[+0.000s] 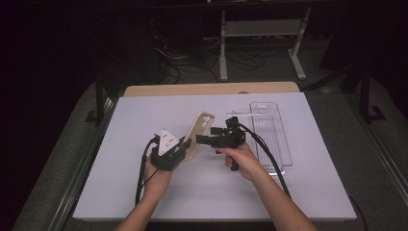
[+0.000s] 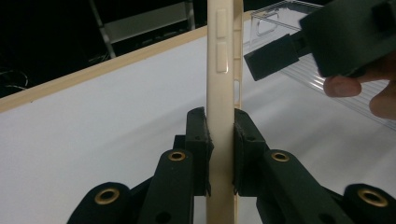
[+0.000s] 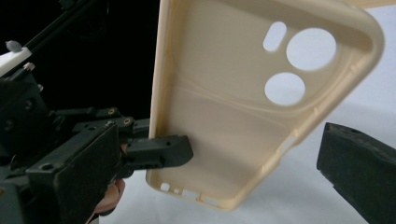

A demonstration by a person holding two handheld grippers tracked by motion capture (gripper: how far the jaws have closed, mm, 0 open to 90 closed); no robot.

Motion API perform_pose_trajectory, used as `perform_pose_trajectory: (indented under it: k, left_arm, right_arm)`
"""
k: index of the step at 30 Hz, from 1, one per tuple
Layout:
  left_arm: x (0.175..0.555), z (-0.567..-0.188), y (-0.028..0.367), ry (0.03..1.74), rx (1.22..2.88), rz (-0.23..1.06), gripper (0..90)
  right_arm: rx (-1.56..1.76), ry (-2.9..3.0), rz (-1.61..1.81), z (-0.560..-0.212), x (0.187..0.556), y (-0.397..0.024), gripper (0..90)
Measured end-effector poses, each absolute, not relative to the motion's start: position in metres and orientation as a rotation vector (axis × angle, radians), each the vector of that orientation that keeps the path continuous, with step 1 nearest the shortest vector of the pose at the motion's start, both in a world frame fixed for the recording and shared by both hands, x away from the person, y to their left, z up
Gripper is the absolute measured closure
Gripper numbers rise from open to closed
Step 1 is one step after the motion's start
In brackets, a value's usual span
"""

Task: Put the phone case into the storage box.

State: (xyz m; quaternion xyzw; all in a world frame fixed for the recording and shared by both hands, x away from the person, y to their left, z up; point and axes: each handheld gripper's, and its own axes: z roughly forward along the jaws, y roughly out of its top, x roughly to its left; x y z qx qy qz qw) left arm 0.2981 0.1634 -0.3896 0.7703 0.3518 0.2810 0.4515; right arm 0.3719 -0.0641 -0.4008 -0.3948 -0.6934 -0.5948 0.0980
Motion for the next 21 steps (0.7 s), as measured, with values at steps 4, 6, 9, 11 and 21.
perform_pose_trajectory:
  k: [4,6,9,11,21]
  left_arm:
    - [0.297,-0.390,0.162,0.867,1.900,0.695,79.0]
    - [0.296,-0.390,0.161,0.871,1.898,0.691,79.0]
    - [0.295,-0.390,0.159,0.864,1.896,0.689,79.0]
    - [0.294,-0.390,0.156,0.860,1.879,0.684,79.0]
    - [0.288,-0.389,0.149,0.830,1.882,0.687,79.0]
  right_arm:
    - [-1.186,-2.031,-1.772,-0.402,0.372,-0.063,0.0]
    - [-1.204,-2.018,-1.759,-0.401,0.371,-0.063,0.0]
    - [-1.214,-2.011,-1.768,-0.402,0.372,-0.063,0.0]
    - [-1.221,-2.007,-1.767,-0.403,0.372,-0.062,0.0]
    - [-1.256,-1.976,-1.773,-0.405,0.372,-0.059,0.0]
